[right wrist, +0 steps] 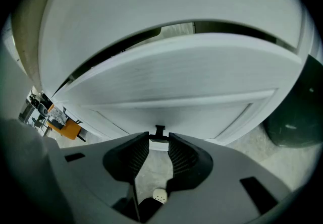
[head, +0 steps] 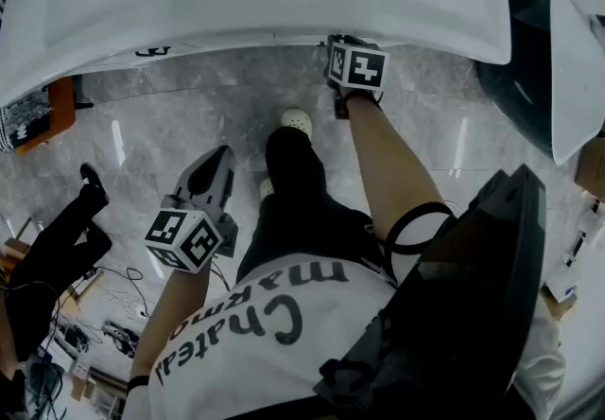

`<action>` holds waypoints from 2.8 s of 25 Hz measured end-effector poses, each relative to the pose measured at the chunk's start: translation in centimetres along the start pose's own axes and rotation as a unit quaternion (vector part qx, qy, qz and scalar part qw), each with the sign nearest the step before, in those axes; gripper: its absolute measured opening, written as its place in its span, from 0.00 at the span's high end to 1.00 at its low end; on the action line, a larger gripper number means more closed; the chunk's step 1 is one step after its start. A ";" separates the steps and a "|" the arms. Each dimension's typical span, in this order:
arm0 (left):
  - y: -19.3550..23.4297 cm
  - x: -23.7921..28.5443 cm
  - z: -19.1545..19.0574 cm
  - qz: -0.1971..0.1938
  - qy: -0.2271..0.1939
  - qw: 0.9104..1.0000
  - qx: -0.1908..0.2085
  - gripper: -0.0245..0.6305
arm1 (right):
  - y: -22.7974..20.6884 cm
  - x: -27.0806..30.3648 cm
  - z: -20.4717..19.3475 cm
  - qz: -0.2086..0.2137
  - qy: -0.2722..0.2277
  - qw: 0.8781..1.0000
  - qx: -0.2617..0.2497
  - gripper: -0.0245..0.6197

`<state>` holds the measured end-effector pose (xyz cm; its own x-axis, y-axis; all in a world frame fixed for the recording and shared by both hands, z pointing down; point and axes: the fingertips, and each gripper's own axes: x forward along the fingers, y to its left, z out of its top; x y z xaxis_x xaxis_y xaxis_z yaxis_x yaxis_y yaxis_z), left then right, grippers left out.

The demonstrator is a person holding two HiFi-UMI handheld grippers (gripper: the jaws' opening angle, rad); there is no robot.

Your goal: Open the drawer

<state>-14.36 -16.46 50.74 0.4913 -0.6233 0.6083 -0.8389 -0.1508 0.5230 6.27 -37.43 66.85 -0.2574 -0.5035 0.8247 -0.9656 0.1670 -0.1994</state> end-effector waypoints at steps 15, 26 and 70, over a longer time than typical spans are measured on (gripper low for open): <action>-1.0 0.1 0.2 -0.013 -0.006 1.000 -0.001 0.97 | 0.7 -2.1 -3.4 0.001 0.008 1.000 -0.002 0.76; -0.8 -0.1 0.0 -0.012 -0.014 1.000 -0.015 0.97 | 0.9 -3.1 -5.6 -0.002 0.024 1.000 0.001 0.76; -1.4 -2.8 -4.1 -0.018 0.002 1.000 -0.014 0.97 | 1.4 -5.5 -10.6 -0.013 0.046 0.999 0.013 0.76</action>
<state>-13.65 -11.33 50.78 0.5230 -0.6141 0.5911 -0.8134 -0.1525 0.5613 6.68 -25.47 67.62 -0.2283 -0.4277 0.8746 -0.9730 0.1317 -0.1896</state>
